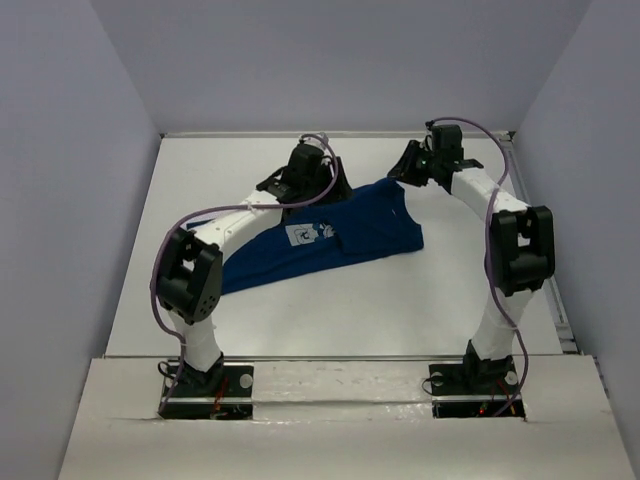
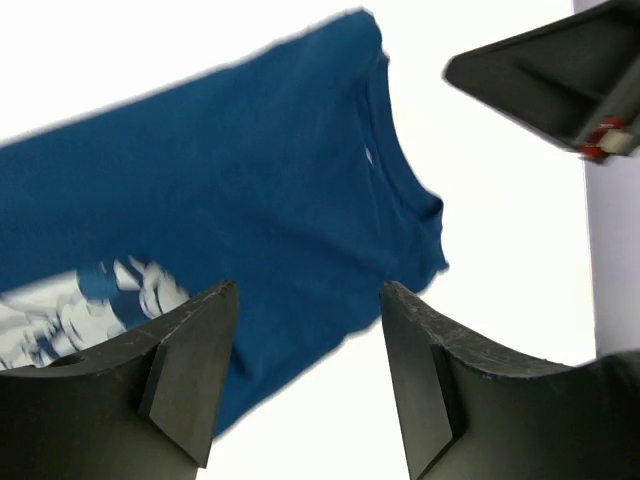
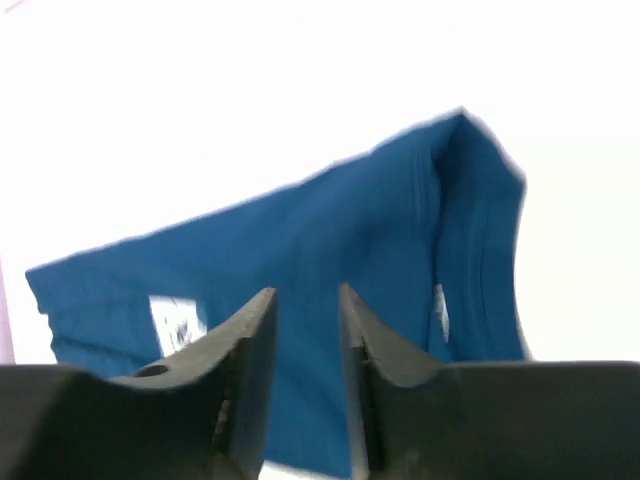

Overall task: Fold and stack the t-shirts
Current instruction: Fold the tshirt

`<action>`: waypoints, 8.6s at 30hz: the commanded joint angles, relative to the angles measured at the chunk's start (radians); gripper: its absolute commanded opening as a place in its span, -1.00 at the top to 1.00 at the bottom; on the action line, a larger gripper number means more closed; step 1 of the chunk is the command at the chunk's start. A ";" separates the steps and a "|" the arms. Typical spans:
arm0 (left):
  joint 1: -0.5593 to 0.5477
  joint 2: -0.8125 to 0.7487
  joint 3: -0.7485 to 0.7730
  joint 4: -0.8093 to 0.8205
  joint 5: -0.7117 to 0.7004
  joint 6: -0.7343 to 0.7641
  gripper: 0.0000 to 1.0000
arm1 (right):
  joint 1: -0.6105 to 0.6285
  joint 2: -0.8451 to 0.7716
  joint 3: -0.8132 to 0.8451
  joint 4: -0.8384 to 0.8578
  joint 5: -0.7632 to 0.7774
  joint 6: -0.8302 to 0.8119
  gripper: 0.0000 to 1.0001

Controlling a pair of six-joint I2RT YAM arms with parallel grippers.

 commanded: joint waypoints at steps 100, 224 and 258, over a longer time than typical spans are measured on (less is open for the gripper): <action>0.227 0.126 -0.039 0.040 -0.013 0.015 -0.10 | -0.095 0.416 0.256 0.262 -0.225 0.250 0.60; 0.254 0.630 0.702 -0.115 0.209 0.082 0.04 | 0.074 -0.526 -0.552 -0.240 0.044 0.020 -0.50; 0.457 0.660 0.581 0.335 0.265 -0.182 0.29 | 0.074 -0.569 -0.632 -0.246 -0.165 -0.049 -0.77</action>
